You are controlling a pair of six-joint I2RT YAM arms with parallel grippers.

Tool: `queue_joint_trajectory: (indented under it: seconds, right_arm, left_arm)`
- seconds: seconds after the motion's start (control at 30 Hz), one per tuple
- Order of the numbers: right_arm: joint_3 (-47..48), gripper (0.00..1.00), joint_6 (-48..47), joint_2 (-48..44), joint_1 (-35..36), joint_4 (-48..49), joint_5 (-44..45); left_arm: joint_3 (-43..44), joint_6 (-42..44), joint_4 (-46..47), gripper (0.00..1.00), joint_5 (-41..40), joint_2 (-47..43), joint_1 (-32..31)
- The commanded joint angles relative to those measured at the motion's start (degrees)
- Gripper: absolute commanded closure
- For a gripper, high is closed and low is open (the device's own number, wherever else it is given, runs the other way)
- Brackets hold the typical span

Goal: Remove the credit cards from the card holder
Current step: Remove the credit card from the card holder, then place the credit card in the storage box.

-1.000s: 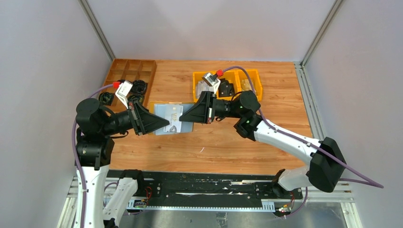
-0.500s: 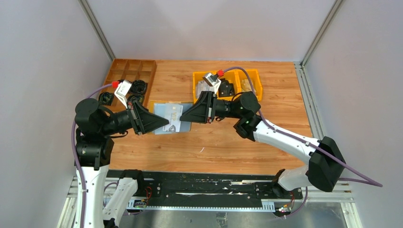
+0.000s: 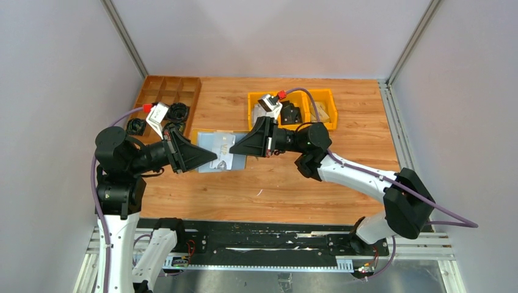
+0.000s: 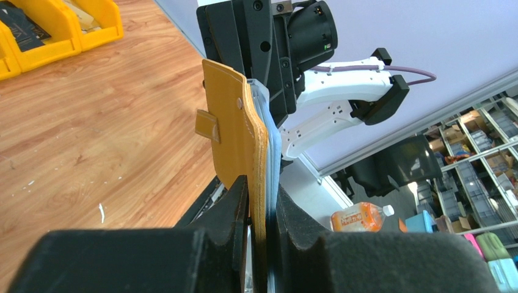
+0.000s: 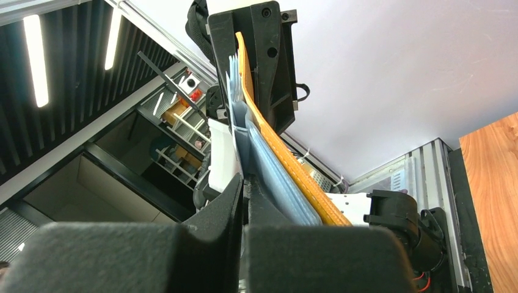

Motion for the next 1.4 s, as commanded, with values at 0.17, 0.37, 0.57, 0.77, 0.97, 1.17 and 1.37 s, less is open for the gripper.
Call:
queue_joint_trajectory:
  seconds: [0.17,0.37,0.57,0.77,0.97,1.17,1.37]
  right_arm:
    - [-4.07,1.0,0.08,-5.52,-1.45,3.66,-0.23]
    - [-5.44,1.0,-0.5,-6.54,-1.52,3.0,-0.48]
    - [-6.46,1.0,0.39,-8.4,-7.61,-0.7,-4.05]
    - [-5.1,1.0,-12.69,-13.8,-22.41,-26.1,-9.21]
    - [7.81,1.0,-43.6,-8.62,-30.42,-68.76,5.64]
    - [14.51,1.0,-51.6,3.04,-33.51,-73.32,13.45]
    - [23.53,1.0,-50.01,16.09,-32.43,-70.47,11.53]
  left_arm:
    - [1.32,-1.99,3.72,1.0,0.18,-0.44,0.2]
    - [1.78,-2.8,4.94,1.0,-0.41,-0.15,0.18]
    - [3.02,1.12,2.25,1.0,-1.41,0.24,0.18]
    - [7.56,14.06,-10.45,1.0,-6.4,2.06,0.18]
    - [13.19,28.15,-24.55,1.0,-9.89,4.65,0.18]
    - [14.11,30.89,-26.97,1.0,-8.58,3.83,0.18]
    - [13.62,30.75,-27.22,1.0,-7.38,4.12,0.18]
